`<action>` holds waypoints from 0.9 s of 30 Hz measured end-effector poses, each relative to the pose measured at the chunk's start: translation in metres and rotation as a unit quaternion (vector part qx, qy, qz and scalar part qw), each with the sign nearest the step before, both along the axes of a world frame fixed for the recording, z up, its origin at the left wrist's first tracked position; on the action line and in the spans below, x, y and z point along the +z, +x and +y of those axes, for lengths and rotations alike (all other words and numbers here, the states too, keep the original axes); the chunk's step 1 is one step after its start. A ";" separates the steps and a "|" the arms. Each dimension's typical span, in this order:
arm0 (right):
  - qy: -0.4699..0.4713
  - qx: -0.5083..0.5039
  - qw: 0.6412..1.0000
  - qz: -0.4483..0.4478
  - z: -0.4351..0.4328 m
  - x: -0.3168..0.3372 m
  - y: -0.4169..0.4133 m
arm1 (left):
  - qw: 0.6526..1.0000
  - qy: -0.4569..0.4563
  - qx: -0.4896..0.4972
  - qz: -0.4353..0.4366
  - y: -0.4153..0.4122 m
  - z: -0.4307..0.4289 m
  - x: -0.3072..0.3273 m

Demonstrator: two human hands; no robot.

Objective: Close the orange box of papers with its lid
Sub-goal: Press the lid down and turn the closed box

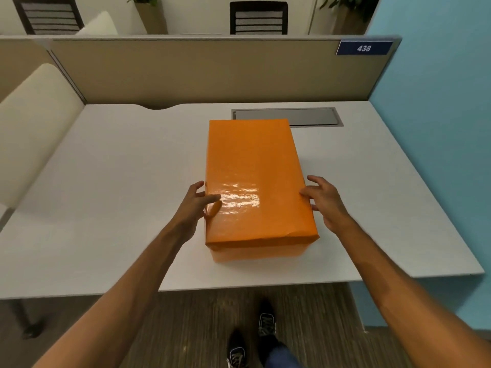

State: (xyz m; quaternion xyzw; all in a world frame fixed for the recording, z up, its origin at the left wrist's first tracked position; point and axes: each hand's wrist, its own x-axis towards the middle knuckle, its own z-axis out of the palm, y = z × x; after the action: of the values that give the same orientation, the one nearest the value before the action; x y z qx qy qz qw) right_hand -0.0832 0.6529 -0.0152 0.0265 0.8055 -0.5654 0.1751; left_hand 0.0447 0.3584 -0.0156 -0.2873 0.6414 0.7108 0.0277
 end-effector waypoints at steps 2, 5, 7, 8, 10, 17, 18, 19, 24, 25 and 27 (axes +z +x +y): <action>0.019 0.016 0.999 0.029 -0.010 0.000 -0.017 | 1.000 -0.028 0.002 0.007 -0.019 -0.006 0.004; 0.055 0.044 0.995 0.067 -0.024 0.002 -0.046 | 0.998 -0.049 0.026 0.000 -0.052 -0.016 0.010; 0.061 0.062 0.993 0.084 -0.033 0.004 -0.067 | 0.998 -0.053 0.037 -0.008 -0.073 -0.022 0.015; 0.062 0.072 0.991 0.094 -0.037 0.004 -0.077 | 0.998 -0.053 0.044 -0.010 -0.083 -0.025 0.017; 0.065 0.084 0.988 0.109 -0.047 0.005 -0.096 | 0.997 -0.056 0.054 -0.015 -0.102 -0.030 0.022; 0.077 0.103 0.982 0.140 -0.074 0.006 -0.155 | 0.993 -0.080 0.074 -0.044 -0.153 -0.049 0.034; 0.079 0.101 0.982 0.142 -0.076 0.006 -0.161 | 0.992 -0.090 0.078 -0.046 -0.157 -0.051 0.034; 0.080 0.098 0.982 0.144 -0.078 0.006 -0.165 | 0.991 -0.100 0.080 -0.044 -0.161 -0.053 0.032; 0.050 0.096 0.985 0.131 -0.080 -0.005 -0.174 | 0.990 -0.101 0.091 -0.040 -0.167 -0.061 0.017; 0.038 0.095 0.987 0.123 -0.079 -0.008 -0.175 | 0.991 -0.090 0.093 -0.041 -0.167 -0.062 0.014; 0.018 0.087 0.990 0.106 -0.079 -0.014 -0.174 | 0.992 -0.071 0.098 -0.042 -0.168 -0.063 0.011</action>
State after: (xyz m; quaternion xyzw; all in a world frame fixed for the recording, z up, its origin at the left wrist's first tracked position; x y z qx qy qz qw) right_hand -0.2570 0.5736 -0.0290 -0.1008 0.8291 -0.5327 0.1366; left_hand -0.1235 0.2953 -0.0043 -0.3797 0.6575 0.6499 -0.0355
